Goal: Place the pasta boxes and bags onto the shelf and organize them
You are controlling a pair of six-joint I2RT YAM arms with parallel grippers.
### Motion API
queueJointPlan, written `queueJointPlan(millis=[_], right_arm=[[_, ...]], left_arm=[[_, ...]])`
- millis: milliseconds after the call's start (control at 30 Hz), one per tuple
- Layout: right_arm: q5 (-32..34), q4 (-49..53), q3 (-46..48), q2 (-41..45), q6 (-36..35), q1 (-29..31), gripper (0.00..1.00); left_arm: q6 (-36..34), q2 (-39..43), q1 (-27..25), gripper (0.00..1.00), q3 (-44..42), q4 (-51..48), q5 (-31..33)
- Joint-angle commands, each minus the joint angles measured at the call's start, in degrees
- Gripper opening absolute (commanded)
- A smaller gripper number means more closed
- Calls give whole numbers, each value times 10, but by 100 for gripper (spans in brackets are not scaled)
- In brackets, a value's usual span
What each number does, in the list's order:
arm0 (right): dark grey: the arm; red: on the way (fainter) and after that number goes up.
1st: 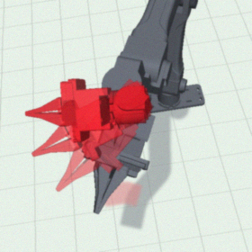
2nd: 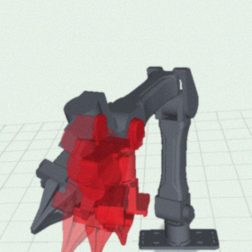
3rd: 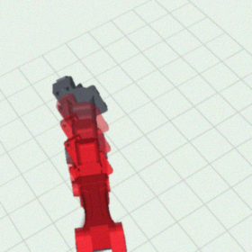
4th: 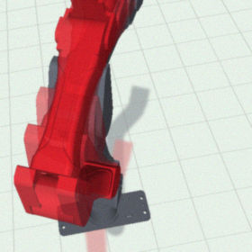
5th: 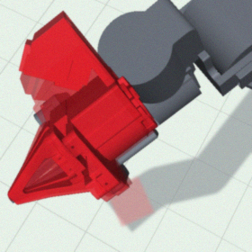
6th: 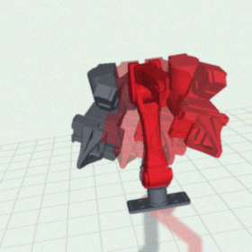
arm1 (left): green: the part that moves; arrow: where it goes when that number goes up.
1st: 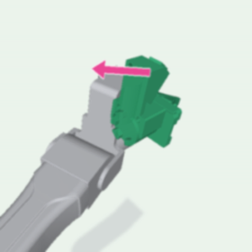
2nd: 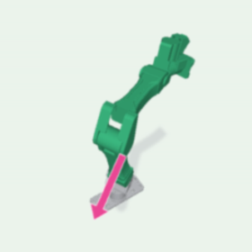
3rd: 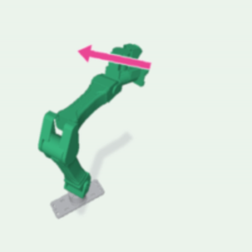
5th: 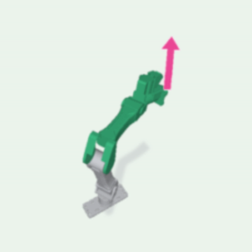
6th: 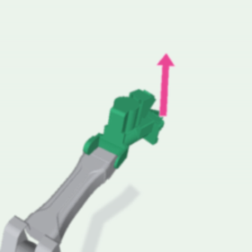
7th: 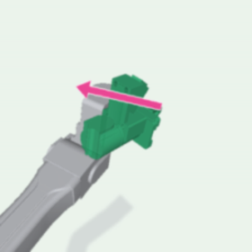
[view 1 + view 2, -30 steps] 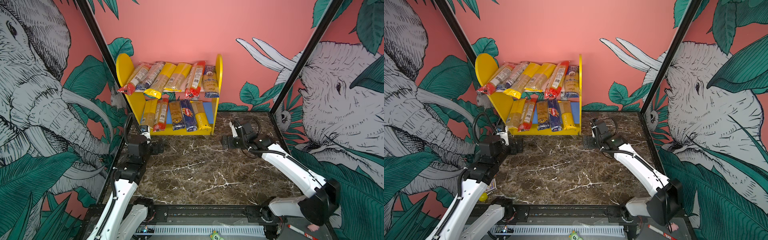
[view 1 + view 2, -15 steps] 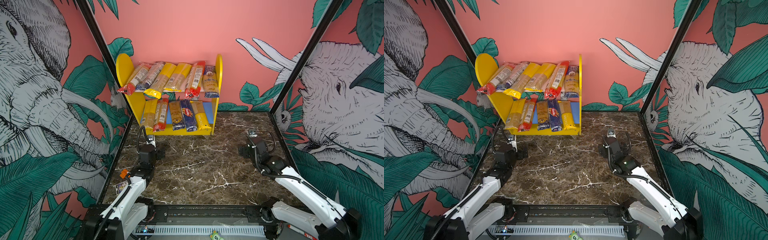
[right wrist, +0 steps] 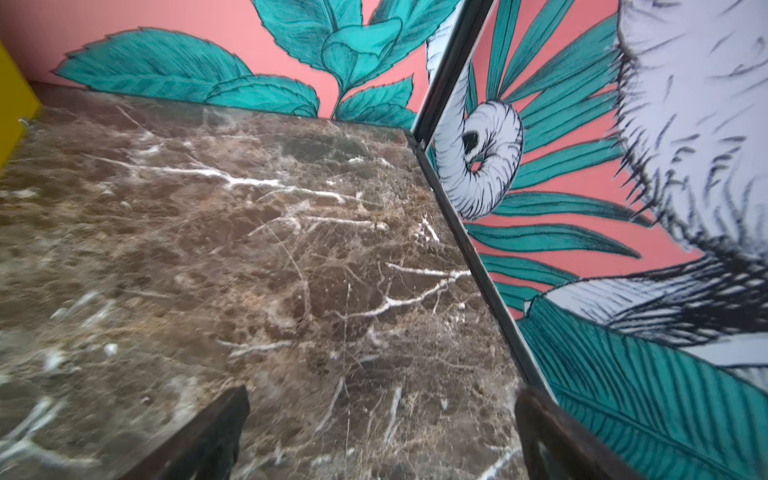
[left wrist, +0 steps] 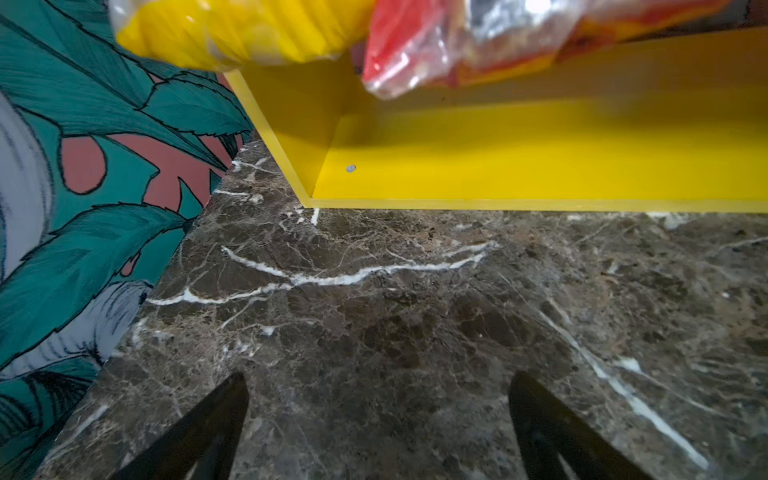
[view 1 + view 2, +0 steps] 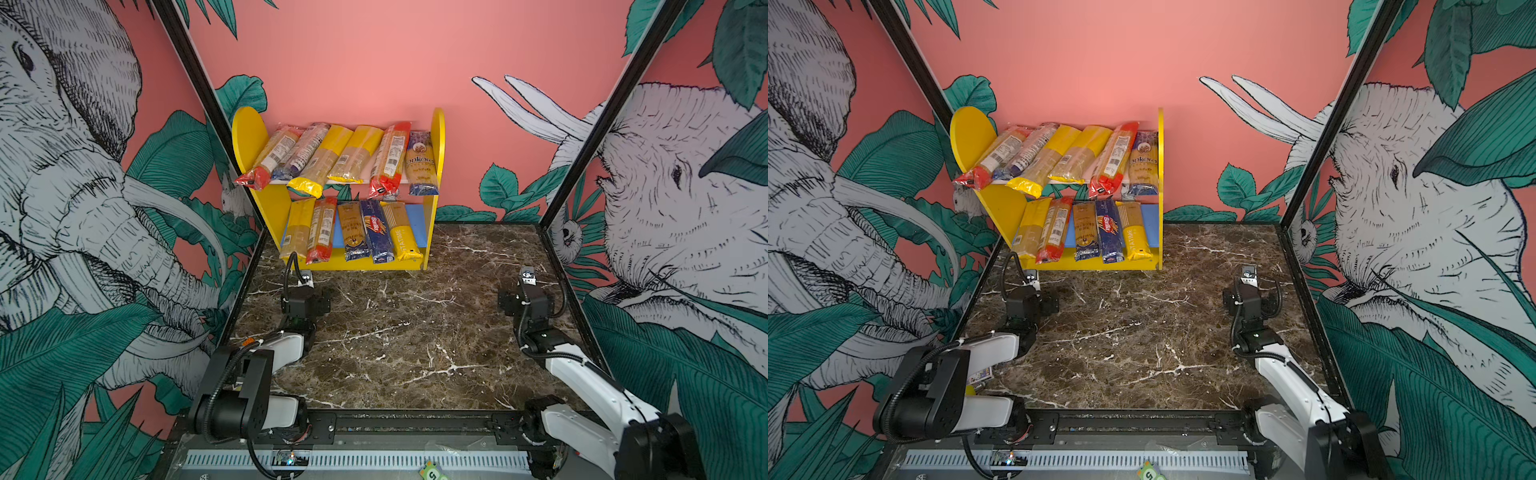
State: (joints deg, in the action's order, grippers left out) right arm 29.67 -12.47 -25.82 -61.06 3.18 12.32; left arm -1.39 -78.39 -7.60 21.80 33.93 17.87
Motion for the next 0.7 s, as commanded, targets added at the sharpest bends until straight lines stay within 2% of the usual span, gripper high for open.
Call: queueJointPlan(millis=[0, 100, 233, 300, 367, 433, 467, 533, 567, 633, 667], right_arm=[[-43, -194, 40, -70, -6, -31, 99], [-46, -298, 56, -150, -9, -47, 99], [-57, -359, 44, -204, -26, -62, 99], [-80, -390, 42, -248, -24, -70, 99], [-123, -462, 53, -290, -45, -70, 99], [-145, -420, 52, -271, -44, -73, 99], [-166, -423, 50, -275, -44, -80, 99], [-241, -381, 29, -274, -28, -110, 99], [-258, -373, 31, -268, -25, -118, 100], [-276, -409, 38, -280, -21, -124, 100], [-275, -392, 34, -275, -22, -125, 100]], left_arm=[[-28, 9, 7, 99, -8, 89, 1], [-27, -4, 19, 99, -32, 157, 0], [-32, -75, 26, 99, -31, 232, -9], [-40, -90, 26, 98, -21, 216, -48], [-42, -122, 29, 99, -21, 264, -43], [-28, -96, 35, 99, -10, 196, -53], [-29, -108, 39, 99, -9, 212, -59], [-33, -110, 43, 99, 6, 183, -84], [-37, -103, 45, 99, 15, 156, -100], [-43, -112, 47, 99, 14, 178, -113], [-42, -111, 46, 99, 14, 172, -113]])
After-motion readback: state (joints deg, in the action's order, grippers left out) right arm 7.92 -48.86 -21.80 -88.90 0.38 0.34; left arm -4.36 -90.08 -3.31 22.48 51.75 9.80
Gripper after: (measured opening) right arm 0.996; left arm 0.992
